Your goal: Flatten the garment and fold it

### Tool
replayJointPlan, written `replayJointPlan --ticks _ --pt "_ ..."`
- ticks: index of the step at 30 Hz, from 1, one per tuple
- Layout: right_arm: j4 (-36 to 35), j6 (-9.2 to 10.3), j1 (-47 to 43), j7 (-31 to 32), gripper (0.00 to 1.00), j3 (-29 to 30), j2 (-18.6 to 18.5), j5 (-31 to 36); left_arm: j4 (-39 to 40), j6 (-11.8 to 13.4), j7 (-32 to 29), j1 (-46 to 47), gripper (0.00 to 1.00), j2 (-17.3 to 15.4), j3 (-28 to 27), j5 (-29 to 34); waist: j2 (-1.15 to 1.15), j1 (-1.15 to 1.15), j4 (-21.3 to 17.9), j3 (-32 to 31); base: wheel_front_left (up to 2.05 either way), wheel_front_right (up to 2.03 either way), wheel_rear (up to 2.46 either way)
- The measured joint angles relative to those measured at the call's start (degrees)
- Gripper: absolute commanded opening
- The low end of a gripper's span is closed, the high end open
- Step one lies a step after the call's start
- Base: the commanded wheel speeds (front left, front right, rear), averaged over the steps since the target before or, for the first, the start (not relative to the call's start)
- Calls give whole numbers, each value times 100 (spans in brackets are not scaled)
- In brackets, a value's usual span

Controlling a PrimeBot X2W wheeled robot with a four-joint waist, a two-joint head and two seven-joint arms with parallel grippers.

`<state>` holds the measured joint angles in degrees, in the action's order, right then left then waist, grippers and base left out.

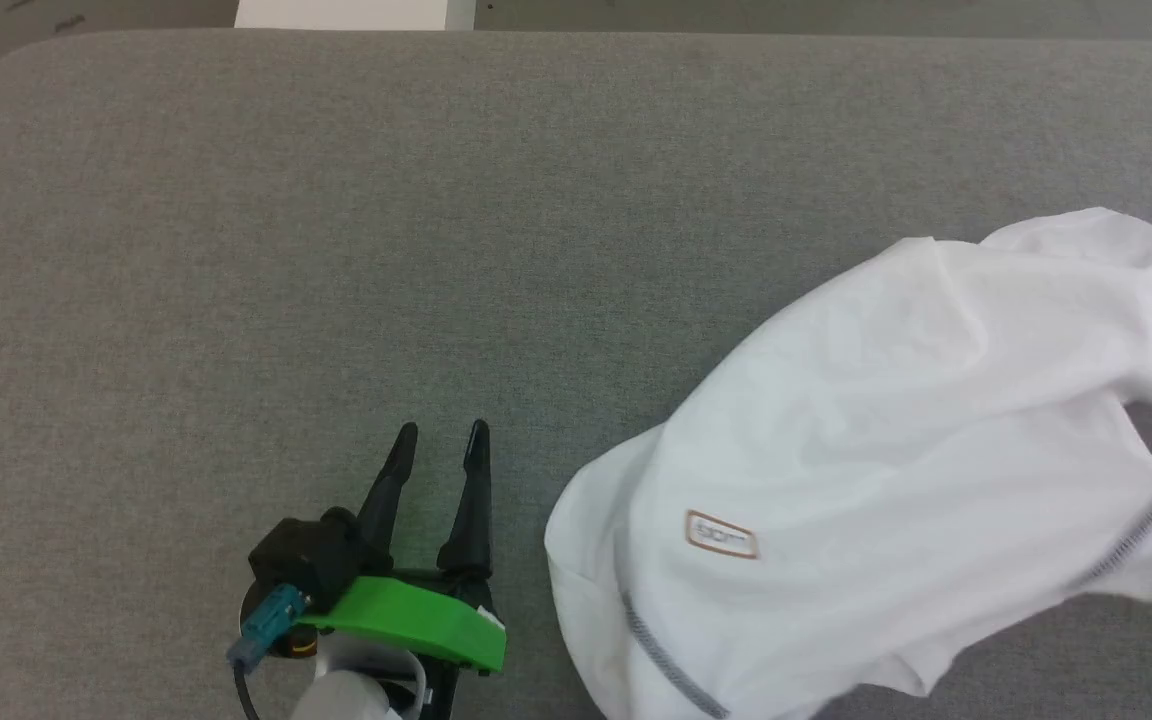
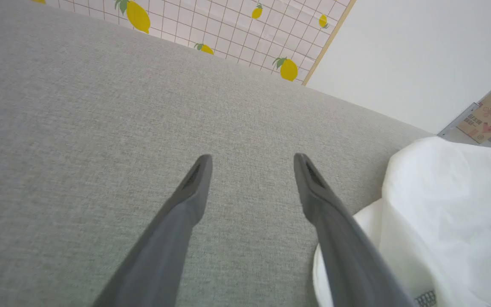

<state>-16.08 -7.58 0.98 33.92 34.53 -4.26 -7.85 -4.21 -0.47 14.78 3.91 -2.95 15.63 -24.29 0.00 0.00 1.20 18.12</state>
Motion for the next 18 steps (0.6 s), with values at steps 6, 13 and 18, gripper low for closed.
replayJointPlan --ticks 6,13,18 --pt "856 0 -483 -388 0 806 104 787 -27 0 0 -7 100 -1 -14 0 0 0 77 -39 0 0 0" --pt "1875 0 -263 -1094 34 791 132 1182 -87 -1 0 -34 100 -1 -30 9 0 0 45 -119 0 0 0" --pt "1818 0 29 -1371 100 515 143 1051 -94 -2 0 -34 100 -1 -24 18 0 0 -14 -187 0 0 0"
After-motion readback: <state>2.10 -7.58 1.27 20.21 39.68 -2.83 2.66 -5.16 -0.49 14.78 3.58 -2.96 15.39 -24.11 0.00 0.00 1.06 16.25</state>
